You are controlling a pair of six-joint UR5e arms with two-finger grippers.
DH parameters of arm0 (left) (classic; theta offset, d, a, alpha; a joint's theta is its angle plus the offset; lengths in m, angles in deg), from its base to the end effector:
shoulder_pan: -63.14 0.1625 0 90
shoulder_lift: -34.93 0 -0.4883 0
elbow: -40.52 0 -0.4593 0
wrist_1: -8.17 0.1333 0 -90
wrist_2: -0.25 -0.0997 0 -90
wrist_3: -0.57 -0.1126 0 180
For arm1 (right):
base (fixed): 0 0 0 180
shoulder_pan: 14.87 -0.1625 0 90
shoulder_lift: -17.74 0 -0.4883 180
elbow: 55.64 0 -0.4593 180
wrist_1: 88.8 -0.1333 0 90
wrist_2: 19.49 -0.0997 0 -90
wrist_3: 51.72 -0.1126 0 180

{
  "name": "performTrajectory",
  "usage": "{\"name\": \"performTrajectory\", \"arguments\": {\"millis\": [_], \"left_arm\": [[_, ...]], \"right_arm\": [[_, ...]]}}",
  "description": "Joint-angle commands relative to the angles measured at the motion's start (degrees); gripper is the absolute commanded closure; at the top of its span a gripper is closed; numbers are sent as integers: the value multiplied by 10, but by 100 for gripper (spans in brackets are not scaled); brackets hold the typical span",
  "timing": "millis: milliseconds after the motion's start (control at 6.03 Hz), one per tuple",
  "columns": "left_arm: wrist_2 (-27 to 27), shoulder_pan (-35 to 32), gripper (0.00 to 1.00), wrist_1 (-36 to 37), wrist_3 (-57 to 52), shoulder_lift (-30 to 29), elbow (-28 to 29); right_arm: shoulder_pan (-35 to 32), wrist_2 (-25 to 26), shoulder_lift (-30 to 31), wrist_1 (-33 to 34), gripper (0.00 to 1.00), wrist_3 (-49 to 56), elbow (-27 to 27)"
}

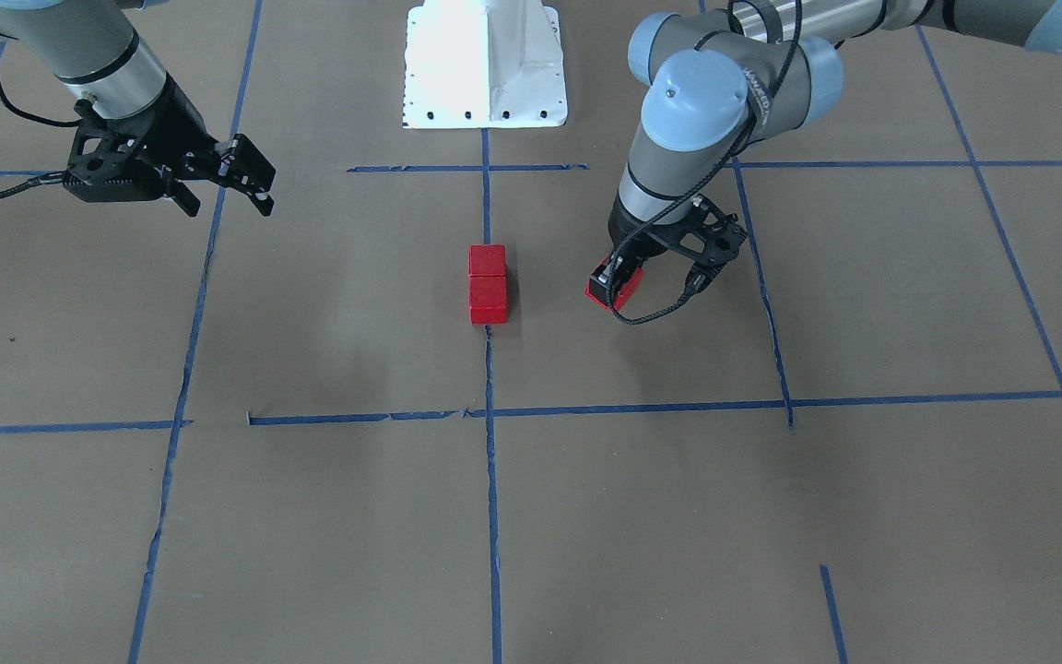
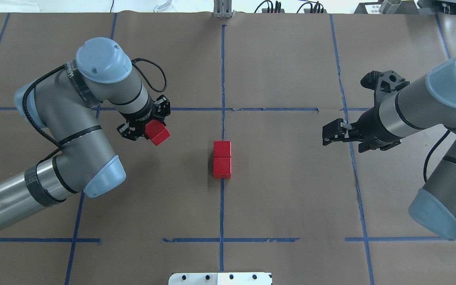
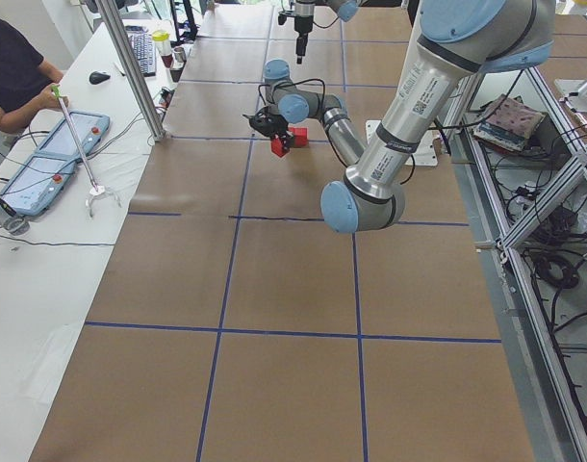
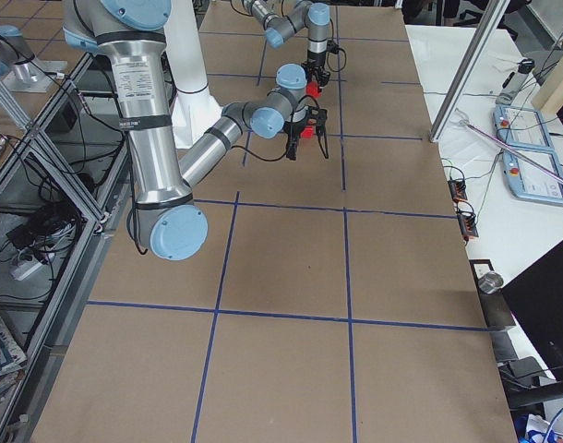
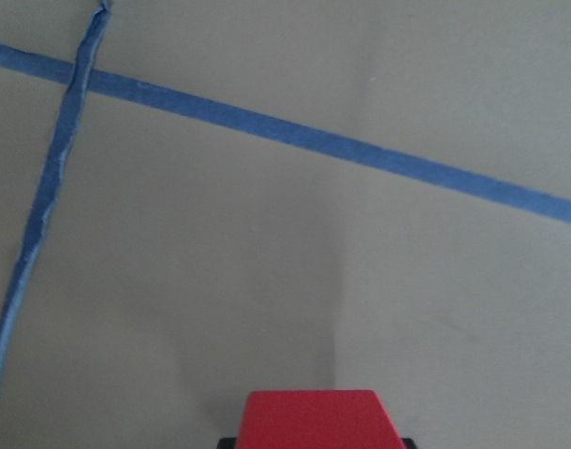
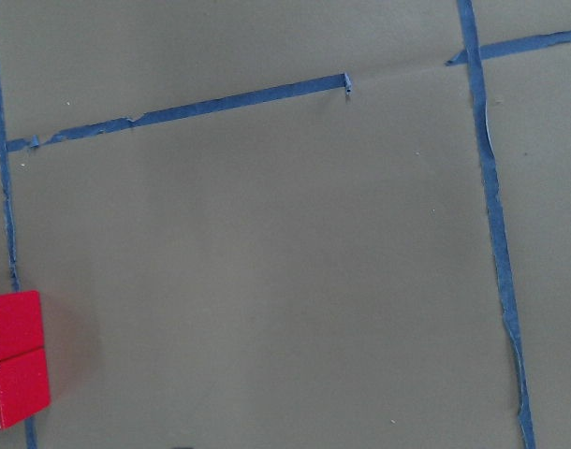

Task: Form red blocks into L shape at center
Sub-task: 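Carry the cube with the left gripper beside the farther stacked cube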

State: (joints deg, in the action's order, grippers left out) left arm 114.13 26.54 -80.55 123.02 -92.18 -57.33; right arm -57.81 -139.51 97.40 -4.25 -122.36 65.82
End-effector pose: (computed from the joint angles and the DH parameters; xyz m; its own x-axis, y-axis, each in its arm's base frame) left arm 0.5601 -0.5252 0.2330 0.3179 -0.8472 -0.4257 0.5822 0.5288 -0.6176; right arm -0.3643 -0.4442 0.3297 0.5752 0.1432 0.8054 -0.1380 0.9874 -0.0770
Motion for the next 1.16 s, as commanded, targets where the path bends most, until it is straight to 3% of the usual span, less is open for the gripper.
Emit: {"name": "performTrajectory", "arguments": {"millis": [0, 497, 994], "left_arm": [[-38, 27, 95, 21, 203, -29, 26], [-46, 43, 97, -9, 351, -36, 53], [-46, 58, 97, -26, 379, -74, 109]], "right_arm": [[0, 0, 1, 0, 0, 0, 1], [0, 1, 1, 0, 0, 0, 1], [0, 2, 1, 0, 0, -4, 1]]}}
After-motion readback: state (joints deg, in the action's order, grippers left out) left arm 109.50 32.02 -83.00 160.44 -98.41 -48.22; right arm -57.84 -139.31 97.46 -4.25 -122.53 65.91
